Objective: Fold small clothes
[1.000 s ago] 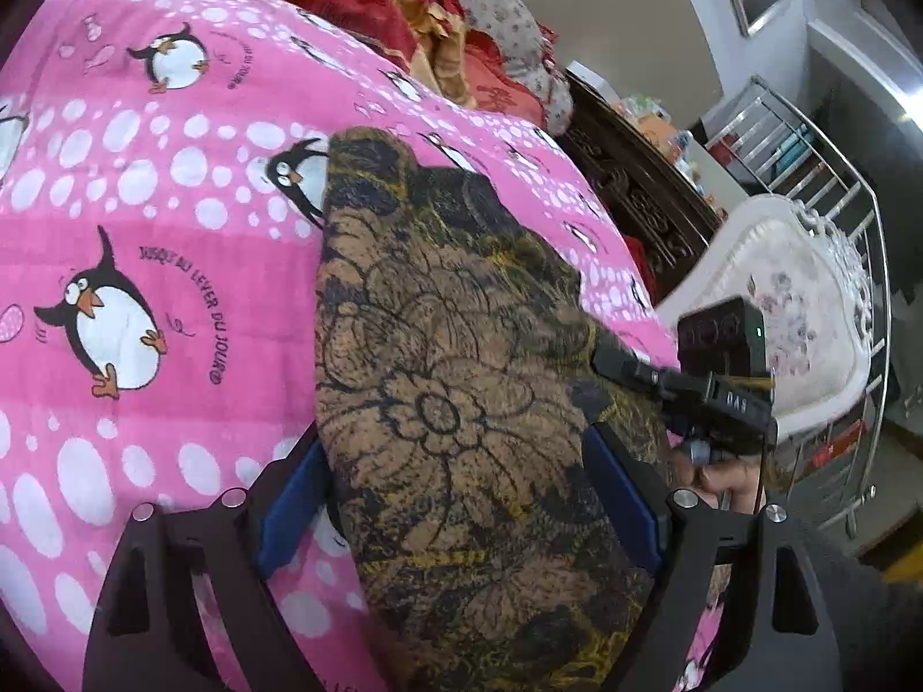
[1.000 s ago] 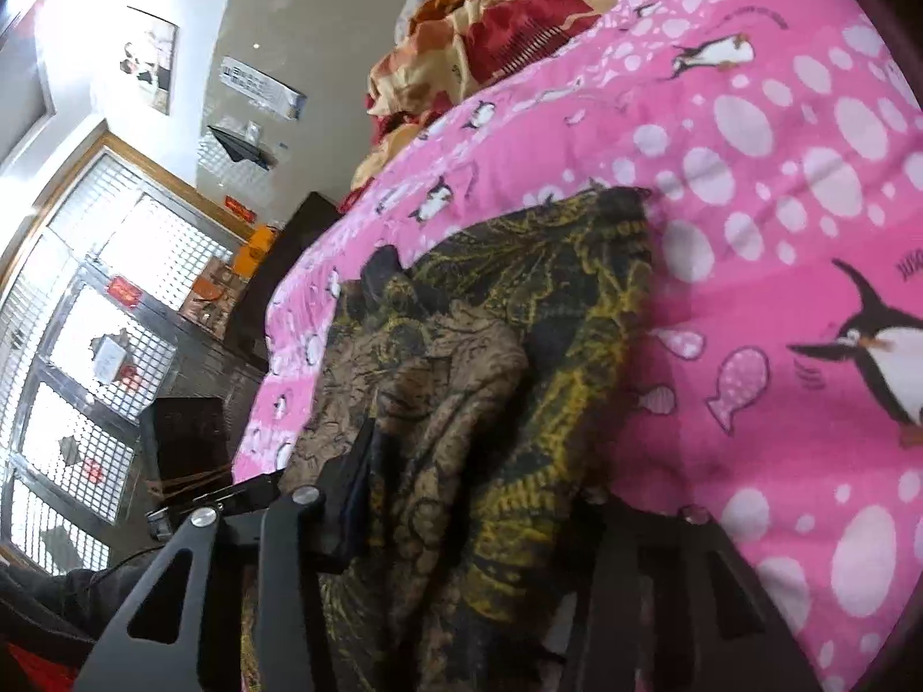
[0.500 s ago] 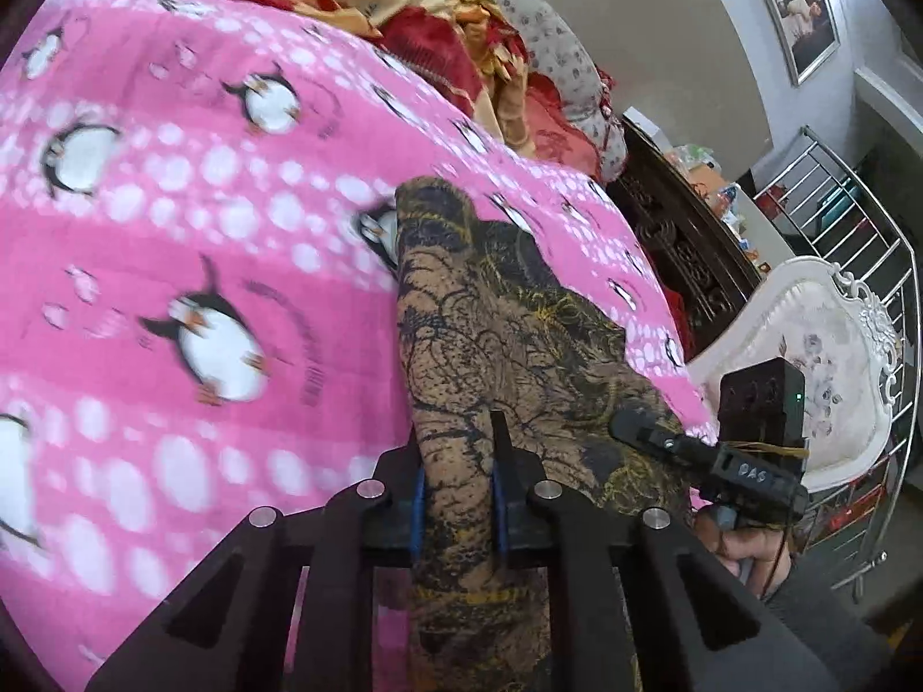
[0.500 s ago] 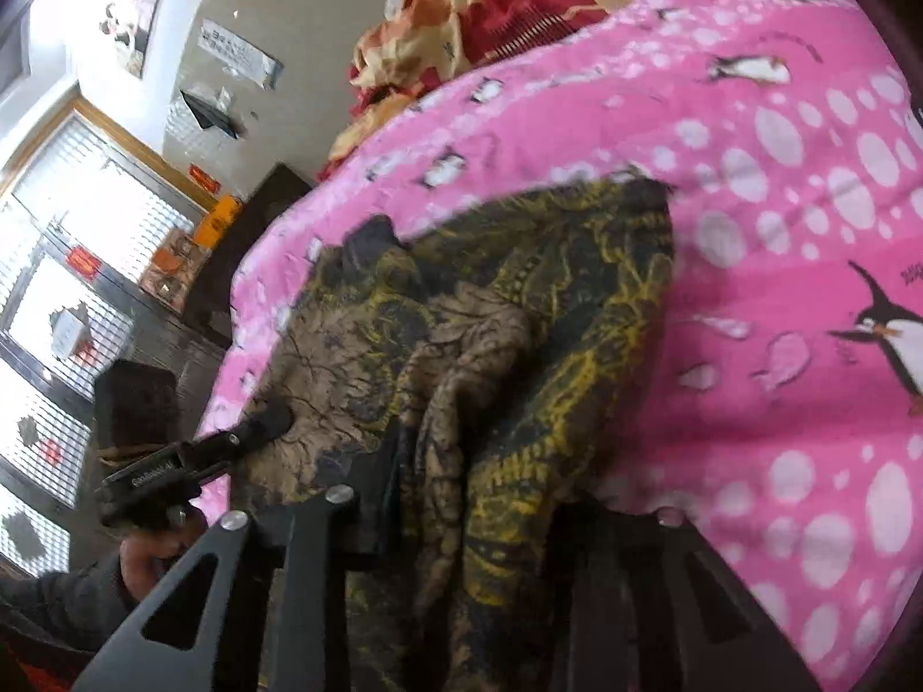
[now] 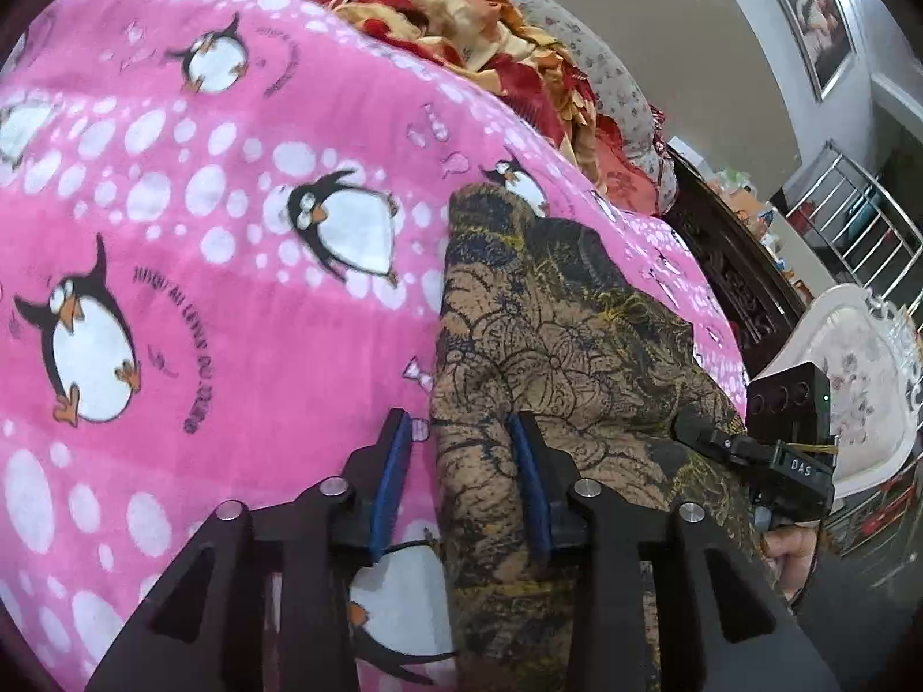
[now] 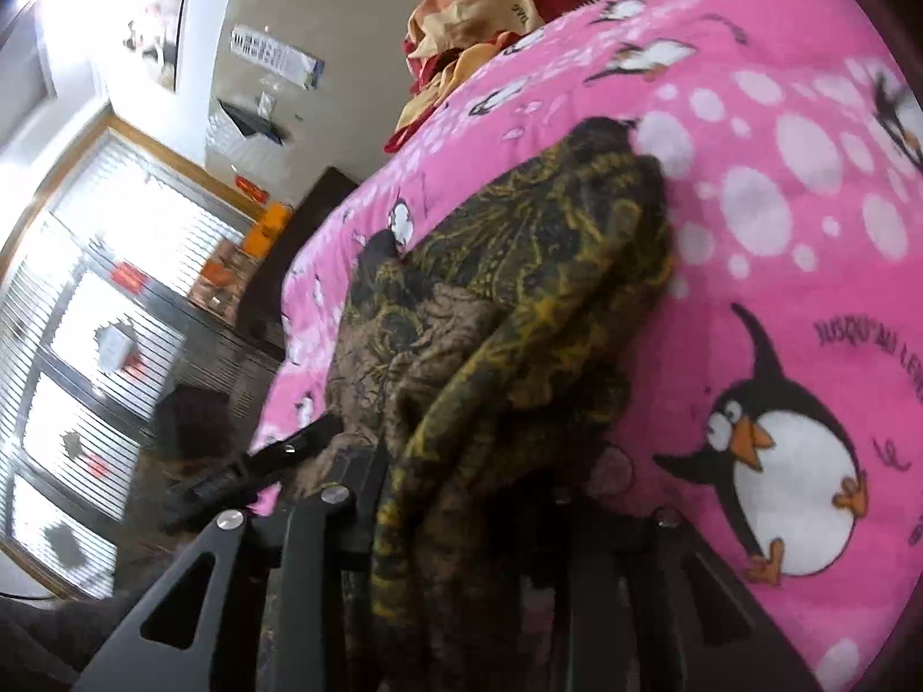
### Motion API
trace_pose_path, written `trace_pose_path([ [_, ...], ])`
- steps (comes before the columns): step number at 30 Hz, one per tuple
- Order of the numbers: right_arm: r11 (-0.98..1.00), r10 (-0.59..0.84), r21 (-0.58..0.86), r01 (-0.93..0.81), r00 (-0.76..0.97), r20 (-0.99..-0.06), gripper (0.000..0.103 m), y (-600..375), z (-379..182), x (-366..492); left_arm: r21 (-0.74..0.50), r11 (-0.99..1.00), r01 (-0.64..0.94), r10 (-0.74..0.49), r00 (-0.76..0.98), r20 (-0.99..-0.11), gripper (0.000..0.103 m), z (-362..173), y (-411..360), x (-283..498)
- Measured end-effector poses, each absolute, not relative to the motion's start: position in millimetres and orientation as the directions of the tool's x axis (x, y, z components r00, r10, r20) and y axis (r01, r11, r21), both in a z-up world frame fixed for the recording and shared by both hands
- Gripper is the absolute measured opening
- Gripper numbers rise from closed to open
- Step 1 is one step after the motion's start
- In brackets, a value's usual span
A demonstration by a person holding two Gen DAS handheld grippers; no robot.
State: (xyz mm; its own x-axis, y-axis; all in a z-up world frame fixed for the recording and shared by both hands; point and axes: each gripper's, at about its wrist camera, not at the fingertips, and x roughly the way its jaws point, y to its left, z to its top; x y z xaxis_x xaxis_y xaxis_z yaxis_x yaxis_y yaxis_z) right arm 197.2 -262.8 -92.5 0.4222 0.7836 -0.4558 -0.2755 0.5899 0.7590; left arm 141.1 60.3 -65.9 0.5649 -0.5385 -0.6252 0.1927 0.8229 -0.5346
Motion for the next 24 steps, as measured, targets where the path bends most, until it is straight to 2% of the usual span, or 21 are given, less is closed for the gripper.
trace_pose_path([
  [2,0.567,0.798,0.779,-0.269,0.415,-0.437,0.029,-265.7,-94.9,197.6,-0.528,0.826,0.198,-0.537,0.564,-0.628,0.019,-65.7,58.3,141.1],
  [6,0.585,0.786,0.768,-0.261,0.417,-0.457,0.03,-263.6,-94.2,195.1,-0.602,0.775,0.192,-0.592,0.553,-0.586,0.02,-70.3,68.0,142.6],
  [9,0.624,0.752,0.746,-0.232,0.436,-0.494,0.034,-264.0,-89.4,178.9,-0.608,0.769,0.196,-0.599,0.552,-0.58,0.02,-69.3,66.6,145.7],
  [11,0.618,0.743,0.763,-0.191,0.461,-0.486,0.04,-277.0,-88.2,157.4,-0.608,0.769,0.197,-0.6,0.553,-0.579,0.02,-68.3,66.9,146.2],
  [14,0.644,0.699,0.755,-0.128,0.5,-0.511,0.04,-296.4,-81.4,121.3,-0.622,0.758,0.195,-0.609,0.553,-0.569,0.02,-68.6,69.7,146.8],
  [16,0.741,0.6,0.668,-0.068,0.514,-0.613,0.039,-303.6,-71.5,98.0,-0.629,0.752,0.196,-0.615,0.553,-0.563,0.02,-69.2,71.3,146.6],
  [19,0.841,0.479,0.537,-0.067,0.552,-0.682,0.034,-291.9,-37.4,73.2,-0.634,0.748,0.197,-0.619,0.553,-0.558,0.02,-70.3,73.5,145.5],
  [22,0.924,0.376,0.318,-0.212,0.655,-0.655,0.035,-238.0,17.3,50.5,-0.64,0.742,0.198,-0.624,0.554,-0.552,0.02,-70.8,75.8,143.9],
  [24,0.936,0.351,0.225,-0.271,0.672,-0.652,0.035,-205.4,35.0,46.3,-0.65,0.734,0.198,-0.629,0.557,-0.542,0.02,-71.2,78.5,142.7],
])
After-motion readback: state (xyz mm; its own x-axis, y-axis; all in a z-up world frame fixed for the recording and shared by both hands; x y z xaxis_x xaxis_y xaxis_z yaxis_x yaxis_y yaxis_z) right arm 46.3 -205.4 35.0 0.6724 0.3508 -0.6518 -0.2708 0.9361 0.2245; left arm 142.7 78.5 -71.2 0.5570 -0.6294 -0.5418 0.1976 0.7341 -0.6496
